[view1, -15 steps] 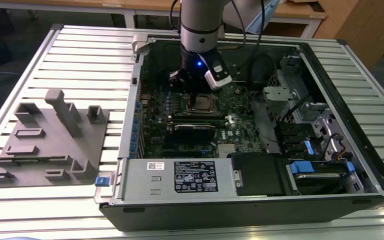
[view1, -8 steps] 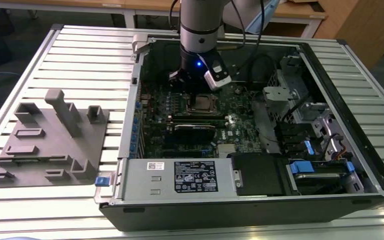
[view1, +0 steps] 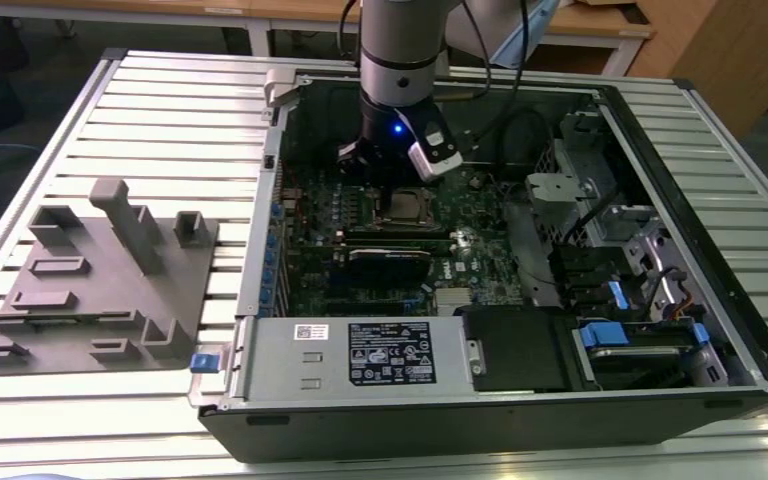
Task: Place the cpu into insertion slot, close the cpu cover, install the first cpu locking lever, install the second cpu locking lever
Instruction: 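Close the cpu cover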
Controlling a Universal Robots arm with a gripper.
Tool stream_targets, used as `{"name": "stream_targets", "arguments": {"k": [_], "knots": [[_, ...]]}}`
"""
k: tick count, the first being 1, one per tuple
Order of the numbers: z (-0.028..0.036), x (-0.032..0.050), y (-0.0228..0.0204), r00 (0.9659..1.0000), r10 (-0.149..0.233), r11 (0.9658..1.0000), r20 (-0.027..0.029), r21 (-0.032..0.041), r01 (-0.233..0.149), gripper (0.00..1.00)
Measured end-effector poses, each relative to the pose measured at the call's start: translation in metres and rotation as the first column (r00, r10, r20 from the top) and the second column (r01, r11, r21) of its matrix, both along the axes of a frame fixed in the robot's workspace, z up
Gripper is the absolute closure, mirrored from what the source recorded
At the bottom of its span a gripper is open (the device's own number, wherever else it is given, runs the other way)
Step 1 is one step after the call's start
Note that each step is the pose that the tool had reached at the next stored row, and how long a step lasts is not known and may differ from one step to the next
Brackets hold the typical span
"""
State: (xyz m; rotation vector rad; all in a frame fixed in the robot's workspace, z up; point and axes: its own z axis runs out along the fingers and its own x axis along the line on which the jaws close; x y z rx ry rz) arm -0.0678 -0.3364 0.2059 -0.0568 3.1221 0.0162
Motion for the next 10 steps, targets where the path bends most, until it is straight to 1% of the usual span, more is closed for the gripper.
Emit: {"name": "stream_targets", "arguments": {"k": [4,10], "knots": [[0.0000,0.0000,0.0000,1.0000,0.000,1.0000,0.0000,-0.0002,0.000,0.89],[-0.0022,-0.0003,-0.0001,1.0000,0.000,1.0000,-0.0001,-0.0002,0.000,0.89]]}}
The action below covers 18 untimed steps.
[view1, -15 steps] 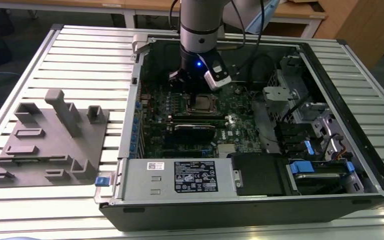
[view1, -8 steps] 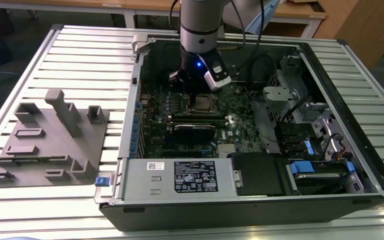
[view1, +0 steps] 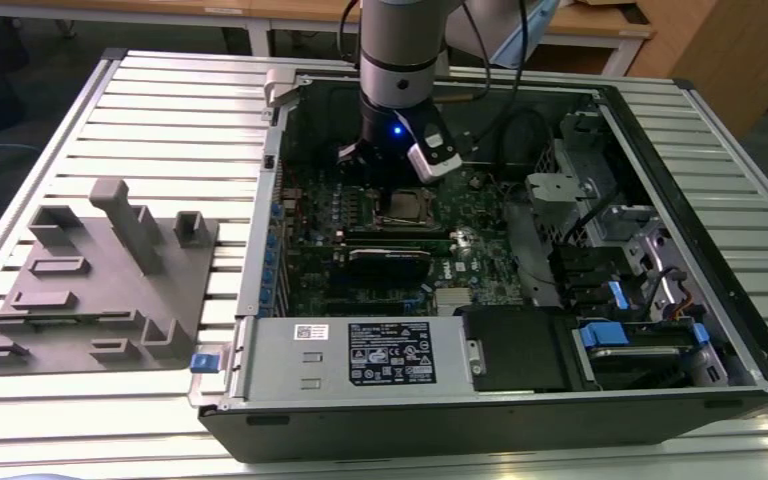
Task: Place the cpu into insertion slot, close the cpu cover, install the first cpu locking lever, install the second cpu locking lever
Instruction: 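Close the cpu cover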
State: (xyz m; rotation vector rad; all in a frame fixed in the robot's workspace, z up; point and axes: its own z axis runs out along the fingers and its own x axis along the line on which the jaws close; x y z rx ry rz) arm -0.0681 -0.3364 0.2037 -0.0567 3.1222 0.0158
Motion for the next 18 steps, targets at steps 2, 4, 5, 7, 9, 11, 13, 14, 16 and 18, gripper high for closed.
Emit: {"name": "stream_targets", "arguments": {"k": [2,4,5,7,9,11,13,14,16,18], "knots": [[-0.0001,0.0000,0.0000,1.0000,0.000,1.0000,0.0000,0.0000,0.000,0.89],[-0.0002,0.0000,0.0000,1.0000,0.000,1.0000,0.0001,0.0001,0.000,0.89],[-0.0007,-0.0002,0.0001,1.0000,0.000,1.0000,0.0004,0.0004,0.000,0.89],[-0.0015,-0.0007,0.0001,1.0000,0.000,1.0000,0.0003,0.0001,0.000,0.89],[-0.0016,-0.0010,0.0000,1.0000,0.000,1.0000,0.0003,0.0001,0.000,0.89],[-0.0016,-0.0010,0.0000,1.0000,0.000,1.0000,0.0003,0.0001,0.000,0.89],[-0.0024,-0.0012,0.0001,1.0000,0.000,1.0000,0.0007,0.0004,0.000,0.89],[-0.0029,-0.0013,0.0001,1.0000,0.000,1.0000,0.0006,0.0003,0.000,0.89],[-0.0030,-0.0014,0.0000,1.0000,0.000,1.0000,0.0004,0.0001,0.000,0.89],[-0.0031,-0.0014,0.0000,1.0000,0.000,1.0000,0.0004,0.0000,0.000,0.89]]}}
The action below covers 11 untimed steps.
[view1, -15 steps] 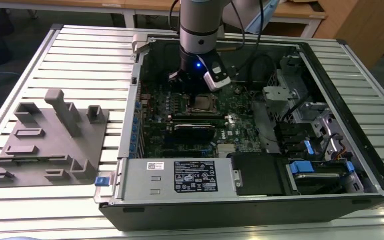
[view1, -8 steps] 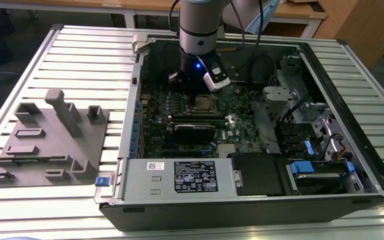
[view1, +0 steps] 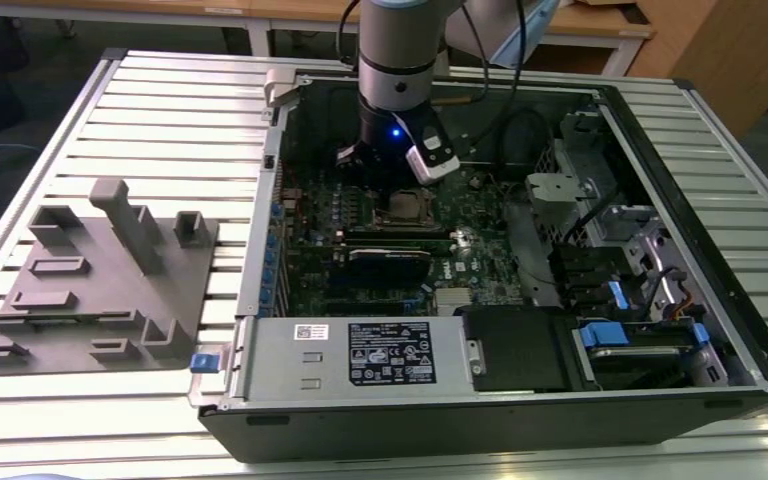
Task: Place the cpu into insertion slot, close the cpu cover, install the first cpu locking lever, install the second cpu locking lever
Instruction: 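Close the cpu cover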
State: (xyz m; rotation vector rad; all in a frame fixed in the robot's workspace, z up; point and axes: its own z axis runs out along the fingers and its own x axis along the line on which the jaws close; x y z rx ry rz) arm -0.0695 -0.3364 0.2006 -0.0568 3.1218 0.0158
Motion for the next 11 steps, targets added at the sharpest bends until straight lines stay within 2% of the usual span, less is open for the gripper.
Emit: {"name": "stream_targets", "arguments": {"k": [11], "knots": [[-0.0017,-0.0001,0.0000,1.0000,0.000,1.0000,0.0000,0.0000,0.000,0.89]]}}
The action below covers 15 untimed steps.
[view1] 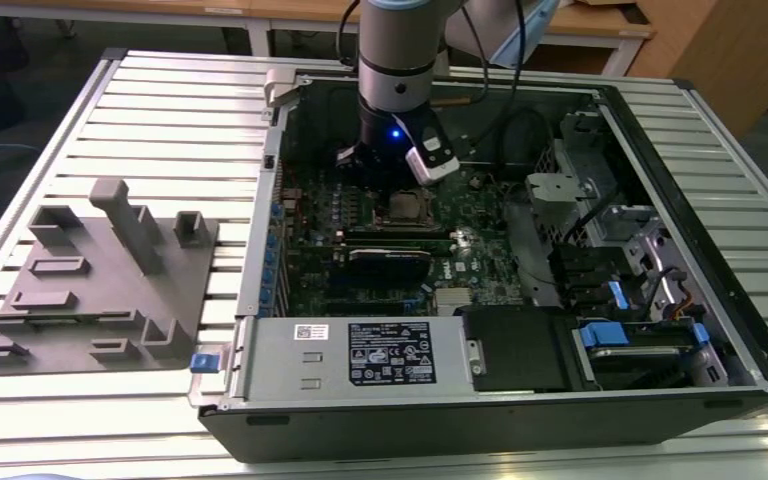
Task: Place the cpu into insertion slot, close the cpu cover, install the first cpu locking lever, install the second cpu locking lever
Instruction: 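Close the cpu cover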
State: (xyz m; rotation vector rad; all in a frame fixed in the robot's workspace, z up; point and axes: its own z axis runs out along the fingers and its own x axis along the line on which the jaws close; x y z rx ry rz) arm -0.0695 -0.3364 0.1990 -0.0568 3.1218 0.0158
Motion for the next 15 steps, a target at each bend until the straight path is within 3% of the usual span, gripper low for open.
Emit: {"name": "stream_targets", "arguments": {"k": [9,15], "knots": [[-0.0003,0.0001,0.0001,1.0000,0.000,1.0000,0.0005,0.0008,0.000,0.89],[0.0064,0.0000,0.0000,1.0000,0.000,1.0000,0.0001,0.0002,0.000,0.89]]}}
